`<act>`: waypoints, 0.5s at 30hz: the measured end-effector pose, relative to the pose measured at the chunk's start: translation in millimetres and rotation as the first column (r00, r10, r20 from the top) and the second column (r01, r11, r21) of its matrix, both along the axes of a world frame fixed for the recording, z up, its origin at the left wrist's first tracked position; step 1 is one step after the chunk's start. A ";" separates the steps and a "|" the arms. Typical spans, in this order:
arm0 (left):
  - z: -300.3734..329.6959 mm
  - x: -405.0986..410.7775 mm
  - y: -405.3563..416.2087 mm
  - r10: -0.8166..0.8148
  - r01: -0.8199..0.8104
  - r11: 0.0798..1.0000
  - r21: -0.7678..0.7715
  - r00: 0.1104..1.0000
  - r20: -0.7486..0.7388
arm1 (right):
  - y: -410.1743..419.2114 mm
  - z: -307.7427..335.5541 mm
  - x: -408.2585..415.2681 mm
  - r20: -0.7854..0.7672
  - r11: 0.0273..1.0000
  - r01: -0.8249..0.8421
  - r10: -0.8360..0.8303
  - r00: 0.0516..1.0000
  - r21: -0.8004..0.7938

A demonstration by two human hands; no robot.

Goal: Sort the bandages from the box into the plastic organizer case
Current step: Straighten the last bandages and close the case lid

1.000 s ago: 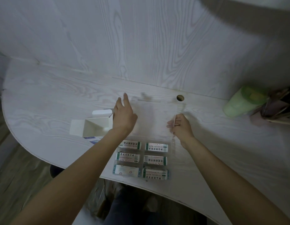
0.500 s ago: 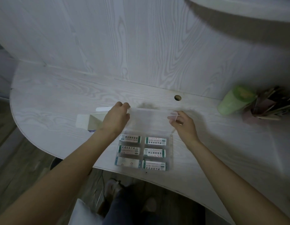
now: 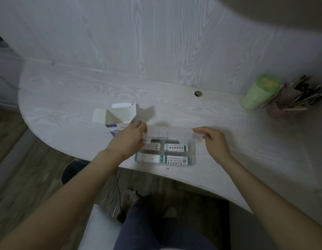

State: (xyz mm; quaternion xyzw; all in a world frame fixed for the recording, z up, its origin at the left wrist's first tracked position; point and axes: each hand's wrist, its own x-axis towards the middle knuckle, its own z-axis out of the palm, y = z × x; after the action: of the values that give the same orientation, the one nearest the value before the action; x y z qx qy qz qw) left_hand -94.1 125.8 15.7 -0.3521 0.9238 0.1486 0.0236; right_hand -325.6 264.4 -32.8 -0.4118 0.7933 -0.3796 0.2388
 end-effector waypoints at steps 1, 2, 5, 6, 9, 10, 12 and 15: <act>-4.7 3.7 1.7 -0.021 0.021 1.000 0.017 1.000 -0.001 | 3.2 -1.5 3.2 0.015 1.000 0.006 -0.006 1.000 0.008; -11.3 7.6 3.0 -0.039 0.039 0.999 0.031 0.999 -0.005 | 6.2 -1.7 7.8 0.032 1.000 0.002 -0.002 0.999 0.016; -31.2 17.4 8.8 -0.109 0.107 0.994 0.027 0.993 0.045 | 10.0 -4.6 21.9 0.007 0.990 -0.125 0.125 0.992 0.058; -36.7 19.1 11.4 -0.126 0.124 0.992 0.023 0.990 0.068 | 10.6 -7.3 25.8 -0.032 0.975 -0.198 0.201 0.979 0.098; -50.3 21.9 17.9 -0.154 0.152 0.988 0.023 0.980 0.124 | 14.0 -14.4 34.7 -0.087 0.916 -0.331 0.357 0.930 0.227; -54.6 22.5 19.7 -0.164 0.162 0.986 0.027 0.977 0.140 | 15.6 -17.0 36.3 -0.101 0.902 -0.348 0.383 0.918 0.255; -62.5 24.0 21.8 -0.168 0.164 0.986 0.042 0.976 0.138 | 18.6 -21.2 38.2 -0.148 0.875 -0.377 0.434 0.889 0.304; -70.8 27.1 24.7 -0.153 0.145 0.986 0.089 0.983 0.102 | 23.3 -26.1 41.3 -0.211 0.844 -0.399 0.489 0.846 0.358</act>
State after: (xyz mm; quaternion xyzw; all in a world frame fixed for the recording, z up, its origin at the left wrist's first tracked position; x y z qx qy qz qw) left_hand -67.0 150.5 -55.2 -0.2882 0.9382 0.1643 0.0990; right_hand -284.3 287.7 -58.9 -0.5963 0.7495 -0.1225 0.2601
